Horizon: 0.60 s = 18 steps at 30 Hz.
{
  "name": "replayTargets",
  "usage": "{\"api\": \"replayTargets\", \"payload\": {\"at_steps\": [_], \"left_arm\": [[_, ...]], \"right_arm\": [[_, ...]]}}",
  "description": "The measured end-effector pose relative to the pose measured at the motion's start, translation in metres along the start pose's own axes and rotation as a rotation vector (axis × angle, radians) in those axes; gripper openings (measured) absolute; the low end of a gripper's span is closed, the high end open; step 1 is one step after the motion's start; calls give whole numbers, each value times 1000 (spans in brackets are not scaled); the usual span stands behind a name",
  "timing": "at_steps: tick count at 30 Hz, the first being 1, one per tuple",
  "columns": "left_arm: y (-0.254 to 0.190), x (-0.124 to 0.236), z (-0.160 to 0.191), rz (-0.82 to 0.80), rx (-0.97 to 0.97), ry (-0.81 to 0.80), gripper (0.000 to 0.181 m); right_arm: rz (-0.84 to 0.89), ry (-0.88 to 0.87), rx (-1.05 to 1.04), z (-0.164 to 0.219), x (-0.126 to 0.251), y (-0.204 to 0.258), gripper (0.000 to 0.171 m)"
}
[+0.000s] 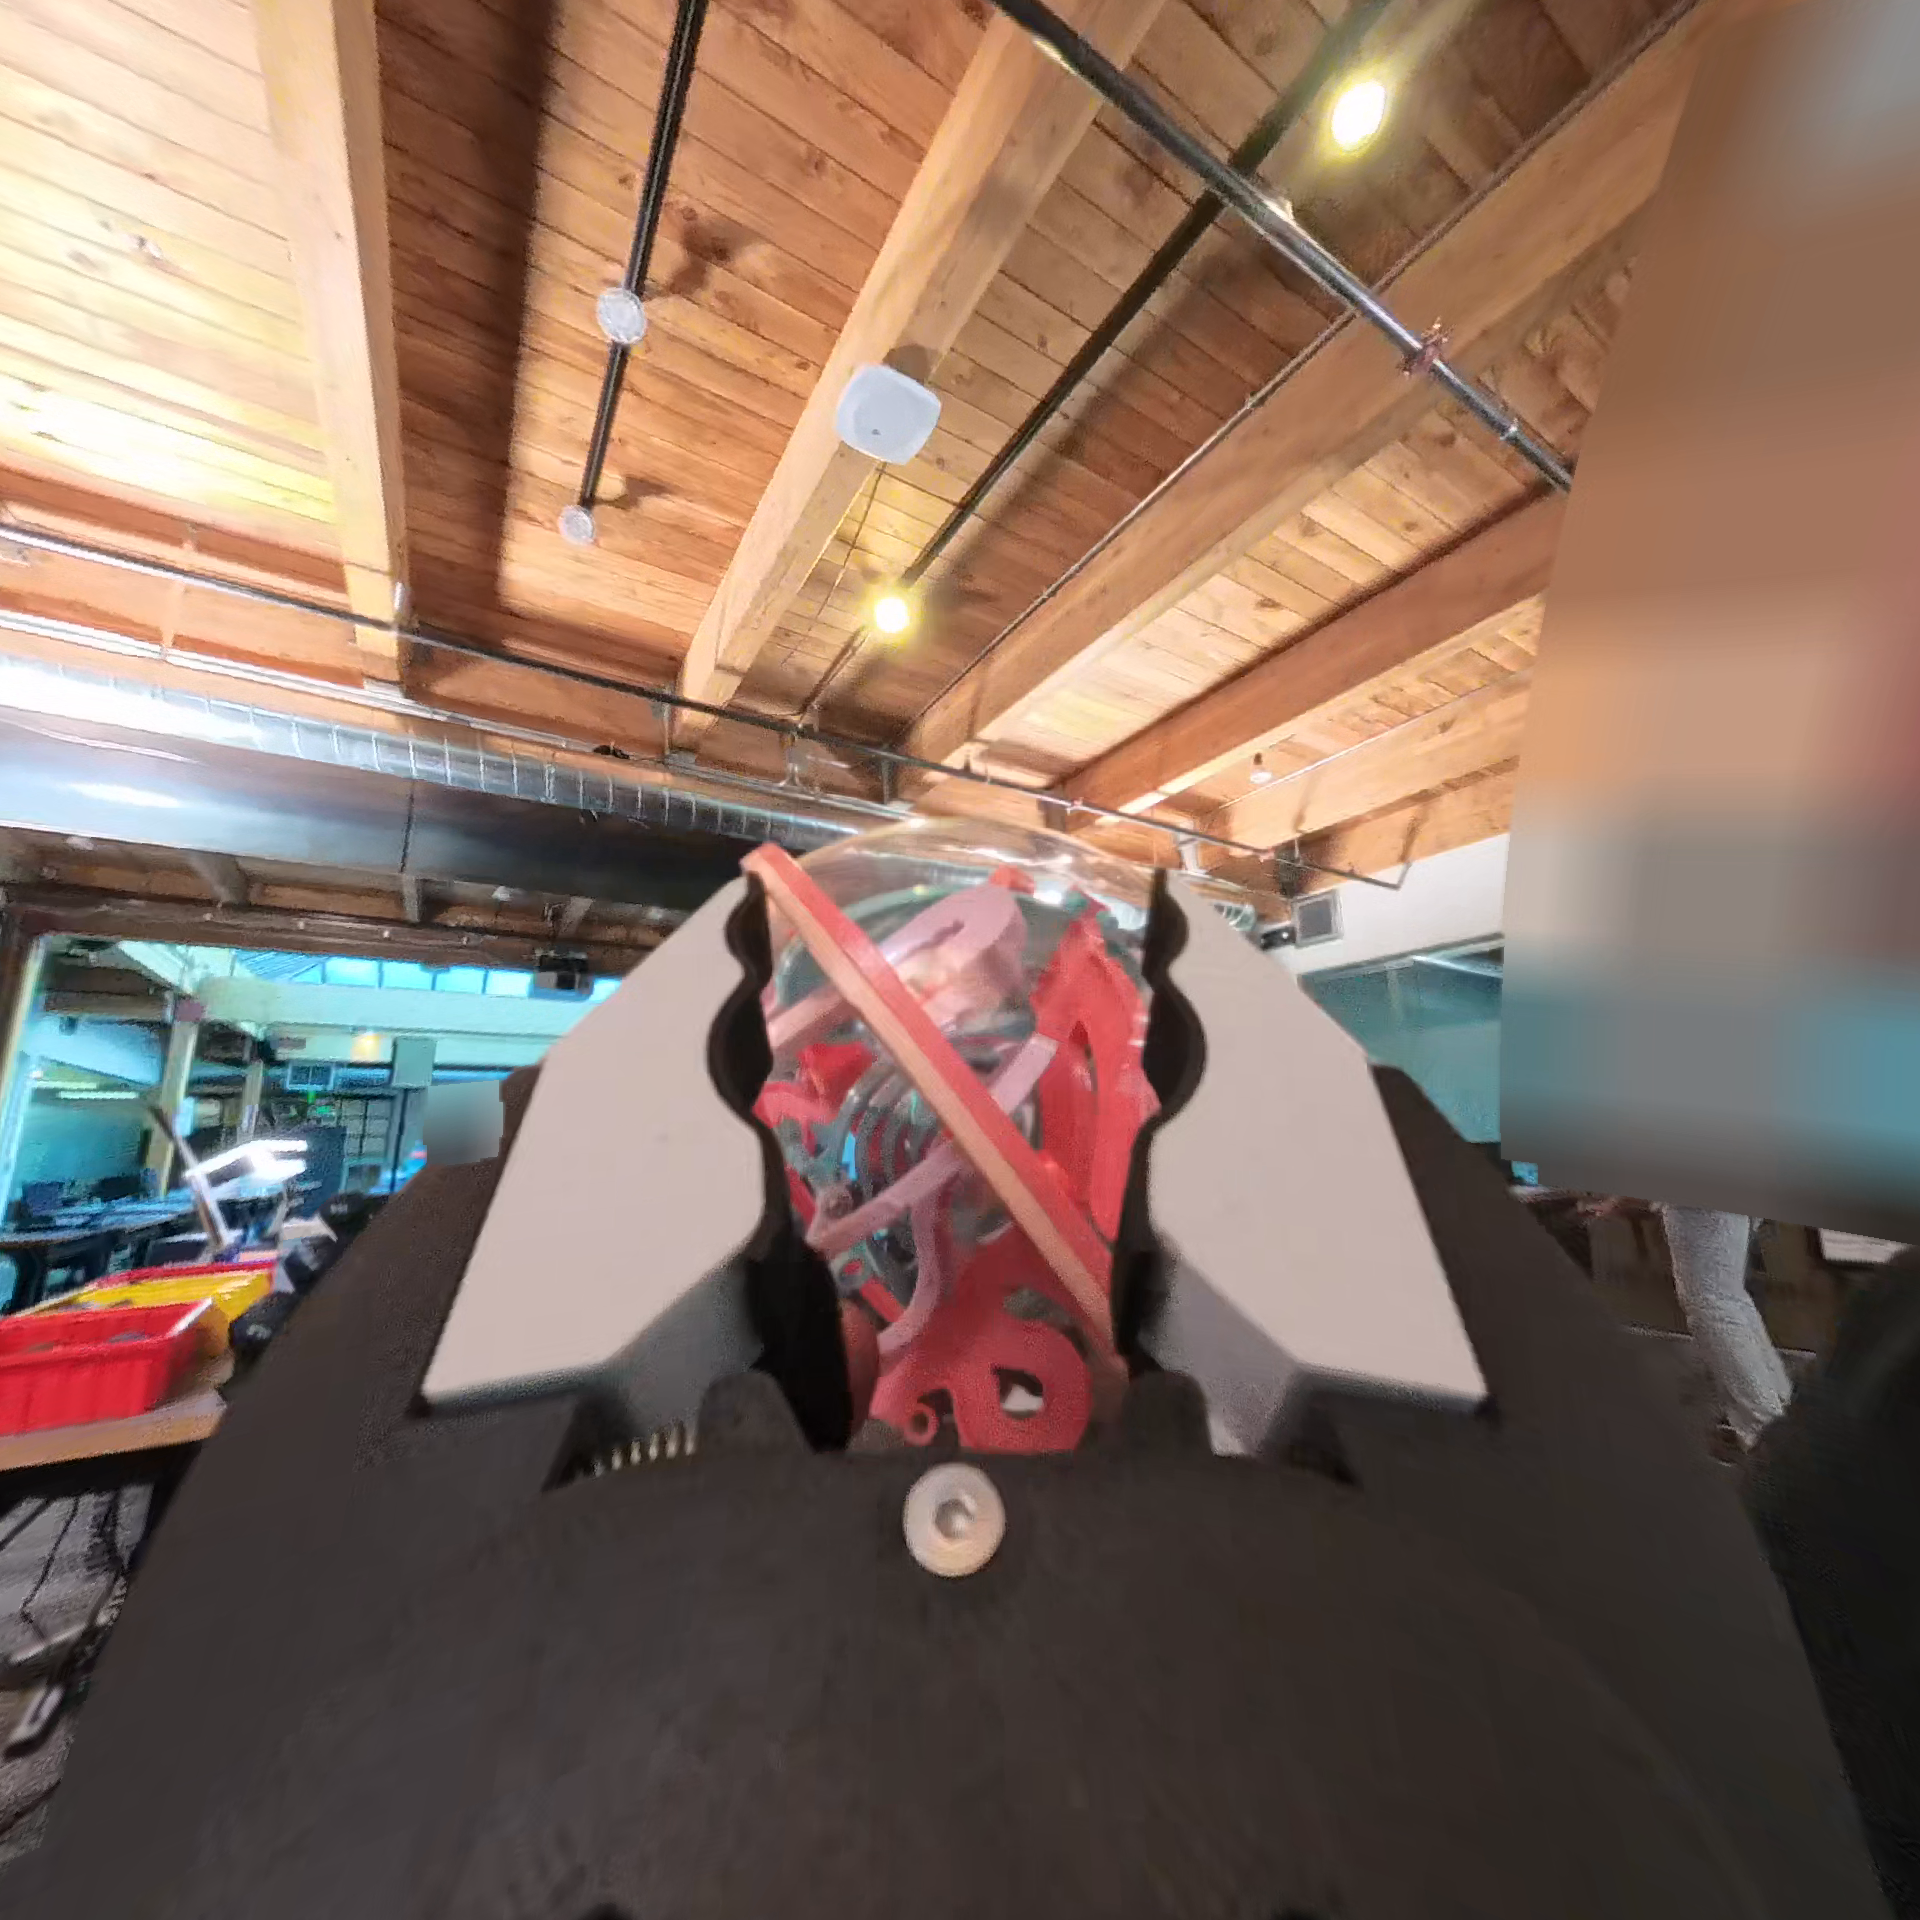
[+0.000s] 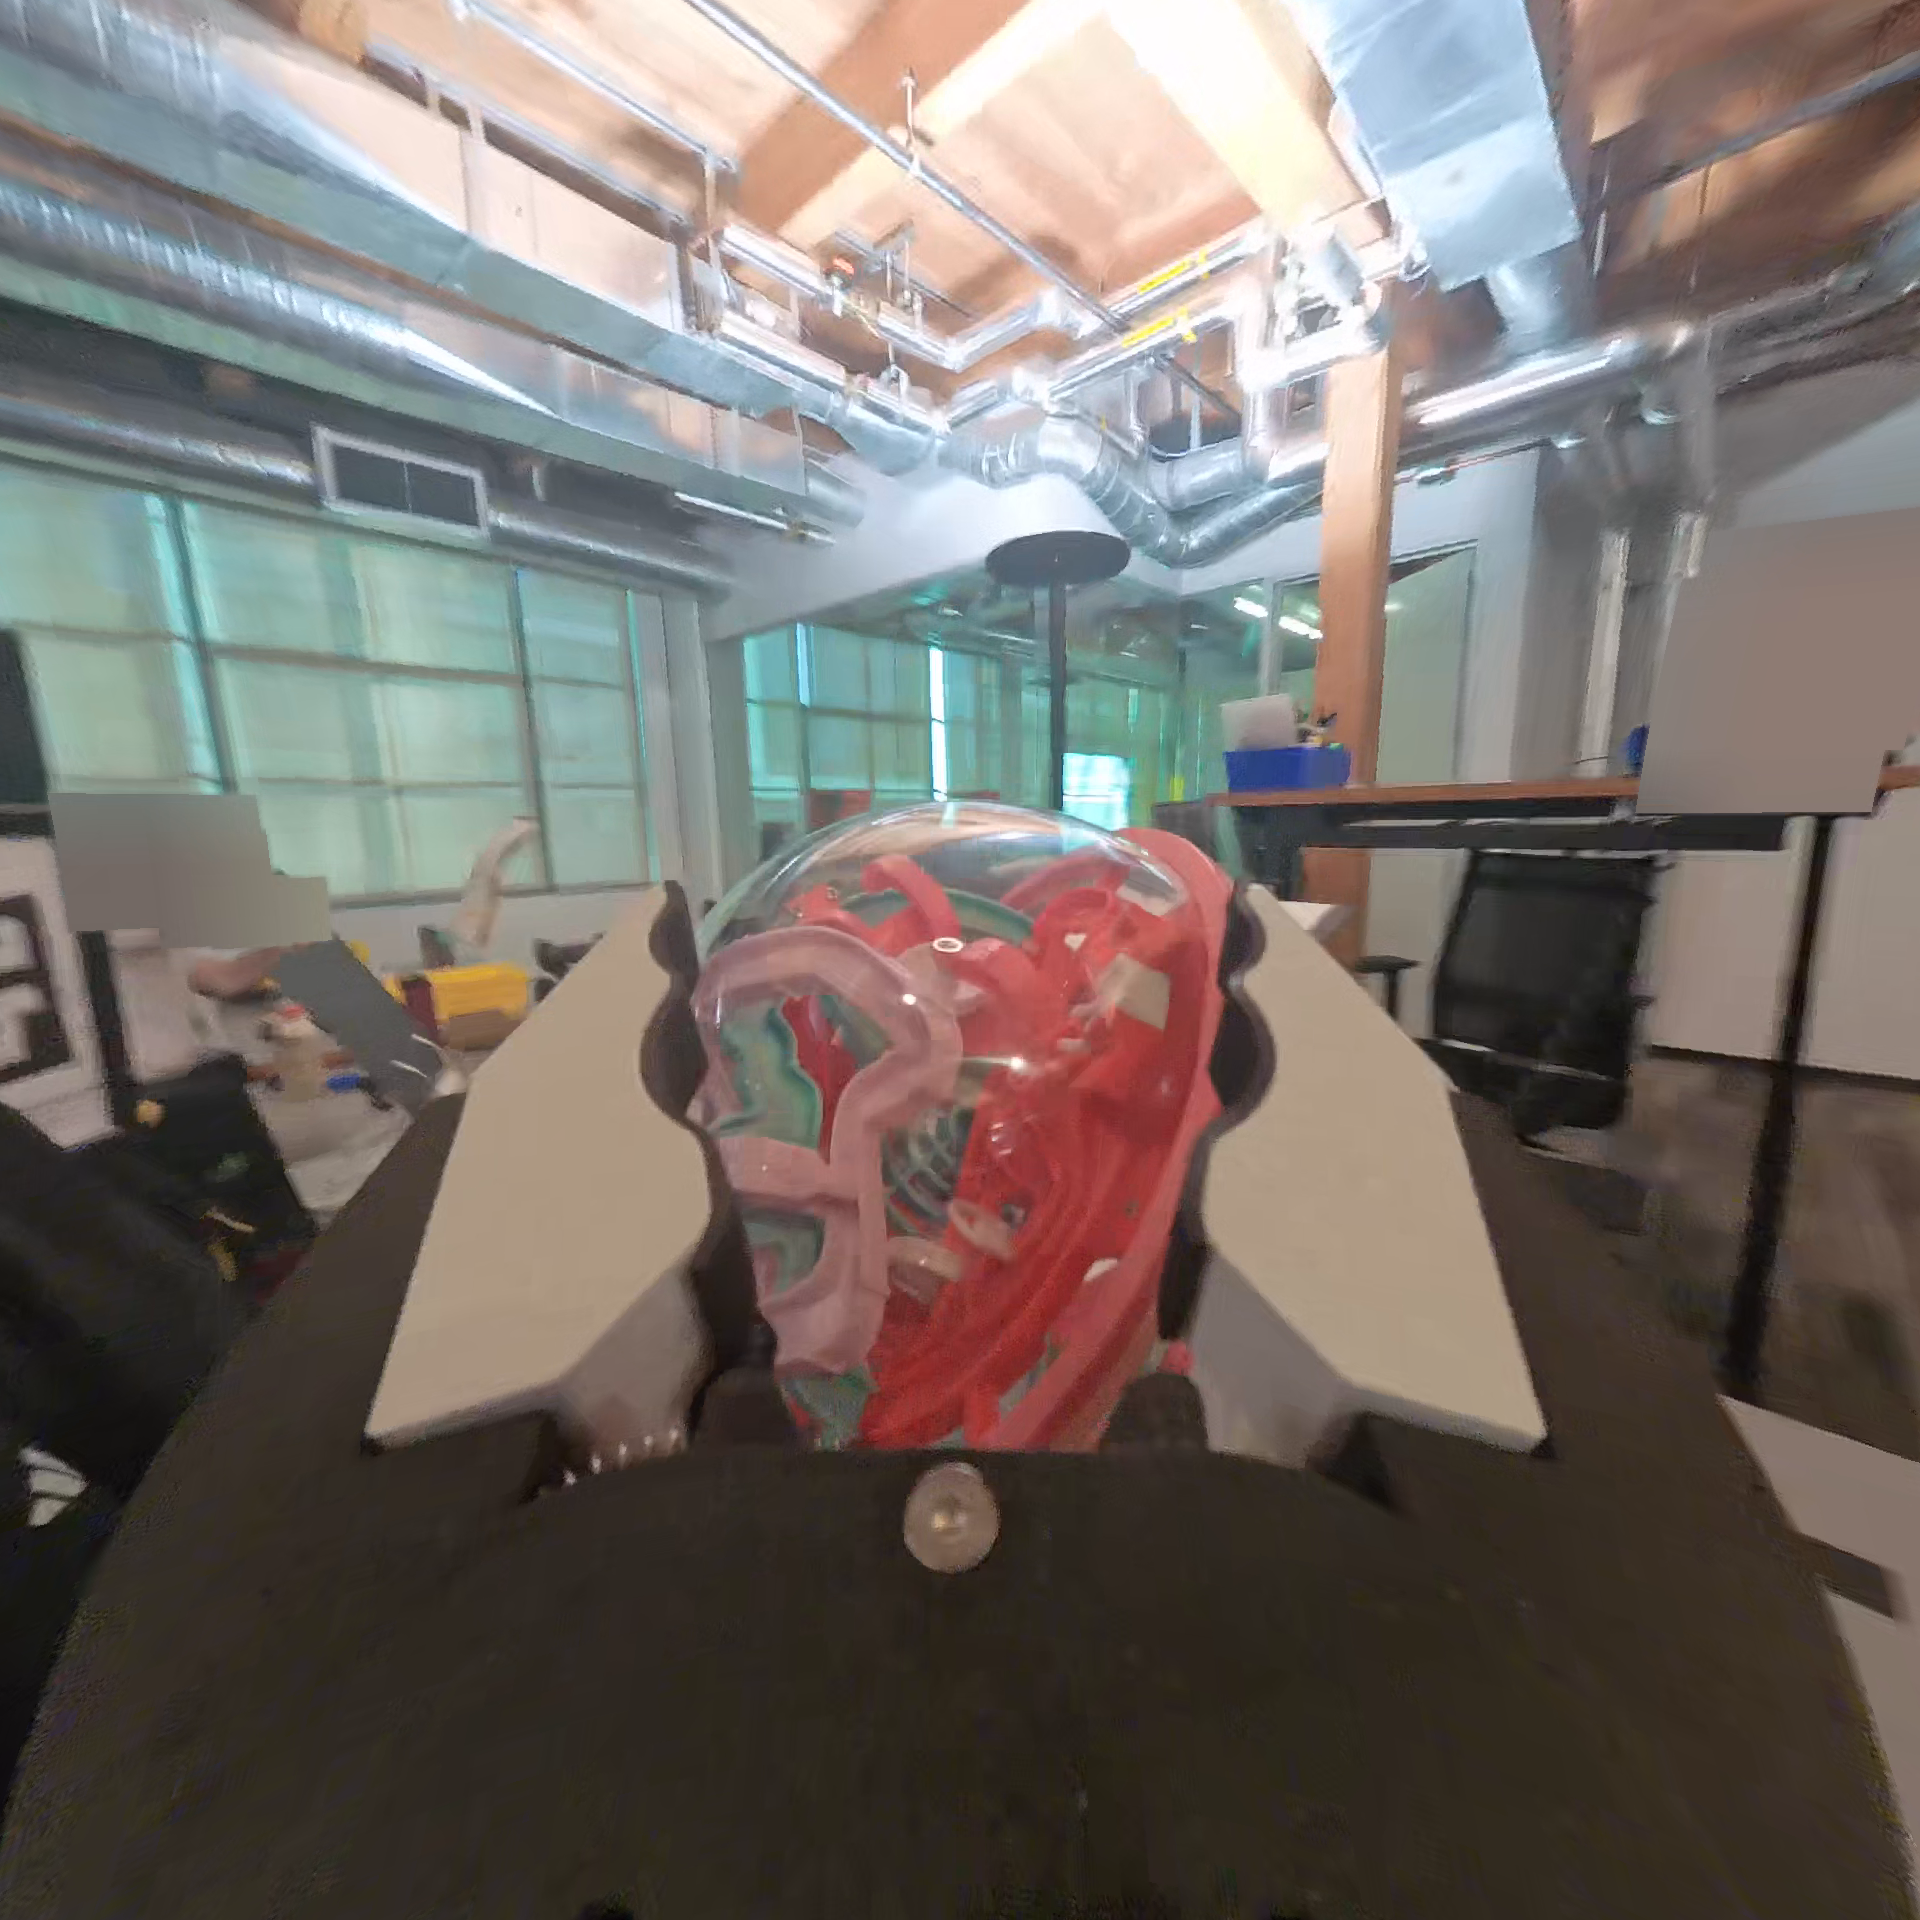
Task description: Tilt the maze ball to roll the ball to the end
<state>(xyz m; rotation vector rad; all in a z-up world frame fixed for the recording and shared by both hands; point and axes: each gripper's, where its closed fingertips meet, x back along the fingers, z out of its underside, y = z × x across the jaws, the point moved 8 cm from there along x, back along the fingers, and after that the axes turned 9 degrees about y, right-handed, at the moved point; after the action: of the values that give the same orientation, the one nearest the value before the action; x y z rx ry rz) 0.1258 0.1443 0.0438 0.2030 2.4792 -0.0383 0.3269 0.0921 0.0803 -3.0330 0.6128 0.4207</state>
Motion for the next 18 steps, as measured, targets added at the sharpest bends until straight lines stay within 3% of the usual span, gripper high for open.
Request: {"api": "replayTargets", "payload": {"at_steps": [1, 4, 9, 14, 18], "left_arm": [[6, 5, 2, -6, 8, 6, 68], [17, 18, 10, -80, -5, 8, 52], [17, 16, 10, -54, -33, 54, 53], [2, -13, -18, 9, -199, 37, 74], [-53, -49, -64, 121, -359, 33, 83]], "right_arm": [[-23, -36, -52, 9, 2, -11, 90], [-29, -81, -68, 31, 5, -30, 85], [-23, -50, 46, 26, 2, -22, 85], [-26, -40, 275, -19, -7, 6, 86], [-12, -44, 525, -71, -9, 81, 89]]}}
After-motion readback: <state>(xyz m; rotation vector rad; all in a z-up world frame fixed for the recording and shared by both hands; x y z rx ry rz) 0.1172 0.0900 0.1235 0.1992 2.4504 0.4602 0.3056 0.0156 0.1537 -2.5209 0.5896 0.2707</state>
